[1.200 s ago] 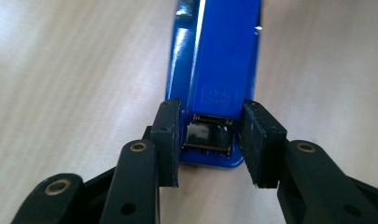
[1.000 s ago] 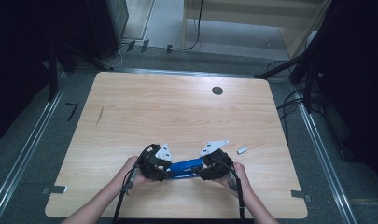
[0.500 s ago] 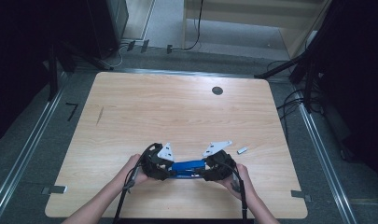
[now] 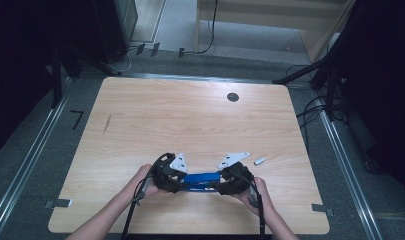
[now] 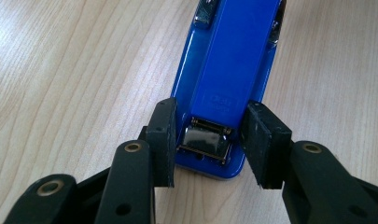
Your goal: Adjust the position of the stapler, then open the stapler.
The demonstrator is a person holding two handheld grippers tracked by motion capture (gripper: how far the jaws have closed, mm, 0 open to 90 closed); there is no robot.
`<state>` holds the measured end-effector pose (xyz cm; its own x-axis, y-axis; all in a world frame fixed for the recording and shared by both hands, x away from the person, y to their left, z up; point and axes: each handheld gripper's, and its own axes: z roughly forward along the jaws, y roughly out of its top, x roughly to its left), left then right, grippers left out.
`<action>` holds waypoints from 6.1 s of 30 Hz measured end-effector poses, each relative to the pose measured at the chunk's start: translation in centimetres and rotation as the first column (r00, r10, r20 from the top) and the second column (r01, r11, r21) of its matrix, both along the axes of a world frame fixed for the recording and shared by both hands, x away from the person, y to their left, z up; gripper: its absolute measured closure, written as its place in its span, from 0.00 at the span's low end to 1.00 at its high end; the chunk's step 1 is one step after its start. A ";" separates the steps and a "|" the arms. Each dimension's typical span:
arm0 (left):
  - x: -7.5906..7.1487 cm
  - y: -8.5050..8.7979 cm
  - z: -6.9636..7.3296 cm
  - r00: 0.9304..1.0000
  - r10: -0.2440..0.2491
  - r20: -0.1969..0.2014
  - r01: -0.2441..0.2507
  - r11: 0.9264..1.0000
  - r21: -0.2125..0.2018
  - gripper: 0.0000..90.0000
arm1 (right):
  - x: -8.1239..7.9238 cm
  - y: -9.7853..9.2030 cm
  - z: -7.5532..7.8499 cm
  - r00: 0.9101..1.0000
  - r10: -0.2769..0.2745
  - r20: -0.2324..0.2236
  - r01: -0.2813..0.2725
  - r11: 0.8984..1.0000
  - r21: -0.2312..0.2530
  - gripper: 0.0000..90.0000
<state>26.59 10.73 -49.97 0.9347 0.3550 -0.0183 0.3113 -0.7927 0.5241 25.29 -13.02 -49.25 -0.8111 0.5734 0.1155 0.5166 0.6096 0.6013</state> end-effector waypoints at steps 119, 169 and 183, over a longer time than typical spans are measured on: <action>2.5 -8.2 2.5 0.988 -0.116 0.102 0.129 0.983 -0.127 0.72 | 1.5 -5.0 -0.7 0.979 -0.205 -0.020 0.205 0.978 0.026 0.40; 0.9 -4.4 5.7 0.982 -0.089 0.165 0.113 0.984 -0.141 0.74 | 1.3 -0.1 -0.7 0.985 -0.140 0.103 0.143 0.989 -0.023 0.96; 0.4 -1.9 6.3 0.986 -0.060 0.157 0.087 0.981 -0.171 0.74 | 1.2 0.1 -0.6 0.986 -0.128 0.111 0.133 0.990 -0.045 0.97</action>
<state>26.97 8.78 -43.64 0.9551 0.2886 0.0679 0.1626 -0.7015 0.6939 26.54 -12.92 -49.86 -0.7349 0.6781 -0.0012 0.5280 0.5733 0.6266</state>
